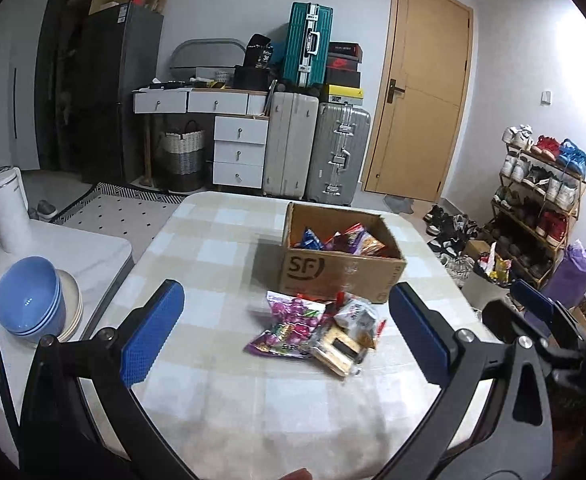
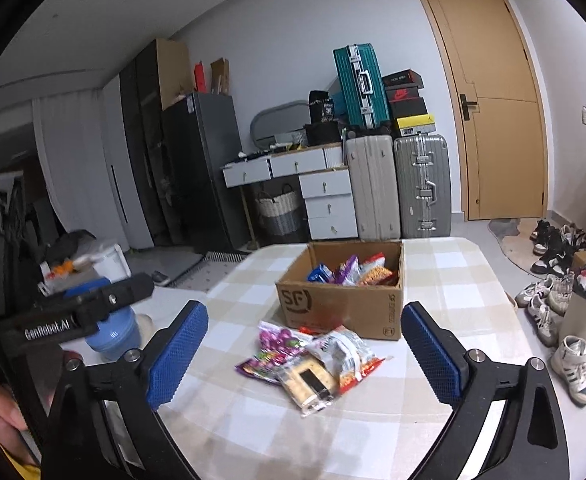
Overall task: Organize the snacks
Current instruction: 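Withdraw both open tools from the box back over the snack pile, then grasp the white chip bag with the right tool while the left tool grasps a purple grape candy bag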
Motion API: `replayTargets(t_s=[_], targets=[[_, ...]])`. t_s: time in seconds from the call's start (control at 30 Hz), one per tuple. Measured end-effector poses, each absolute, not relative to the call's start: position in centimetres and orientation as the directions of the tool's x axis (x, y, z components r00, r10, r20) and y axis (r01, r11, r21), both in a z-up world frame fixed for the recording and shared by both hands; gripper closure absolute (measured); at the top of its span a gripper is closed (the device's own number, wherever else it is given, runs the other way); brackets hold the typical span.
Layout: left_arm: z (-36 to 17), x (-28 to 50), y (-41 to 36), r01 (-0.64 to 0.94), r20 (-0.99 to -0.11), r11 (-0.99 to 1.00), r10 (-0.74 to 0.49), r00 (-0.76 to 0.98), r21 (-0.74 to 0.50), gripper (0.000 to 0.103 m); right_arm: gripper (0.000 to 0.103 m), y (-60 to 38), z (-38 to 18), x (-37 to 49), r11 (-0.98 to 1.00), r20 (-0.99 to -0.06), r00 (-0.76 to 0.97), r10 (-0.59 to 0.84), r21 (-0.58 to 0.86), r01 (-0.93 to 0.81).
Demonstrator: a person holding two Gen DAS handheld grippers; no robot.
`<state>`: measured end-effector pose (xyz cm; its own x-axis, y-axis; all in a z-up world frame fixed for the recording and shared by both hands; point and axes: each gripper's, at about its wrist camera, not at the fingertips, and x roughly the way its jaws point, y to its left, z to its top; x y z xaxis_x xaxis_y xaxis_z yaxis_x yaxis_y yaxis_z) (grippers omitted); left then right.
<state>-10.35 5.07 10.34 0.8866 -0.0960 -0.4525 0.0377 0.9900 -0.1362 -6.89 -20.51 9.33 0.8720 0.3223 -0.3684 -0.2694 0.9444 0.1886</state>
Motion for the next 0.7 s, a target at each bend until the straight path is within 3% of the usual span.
replayTargets(t_s=[0.23, 0.4, 0.7], targets=[[4.8, -4.5, 5.5, 0.008, -0.468, 0.990, -0.072, 0.881, -0.138, 0.001, 0.003, -20.4, 4.8, -2.6, 0.947, -0.405, 0.857, 0.319, 0.178, -0.269], [2.1, -0.6, 4.1, 0.026, -0.538, 0.990, -0.097, 0.838, -0.139, 0.001, 0.003, -20.4, 1.8, -0.3, 0.949, -0.443, 0.840, 0.313, 0.175, -0.262], [2.3, -0.6, 1.2, 0.044, -0.467, 0.999, -0.048, 0.883, -0.021, 0.001, 0.003, -20.4, 1.1, 0.1, 0.943, -0.444, 0.832, 0.331, 0.179, -0.280]])
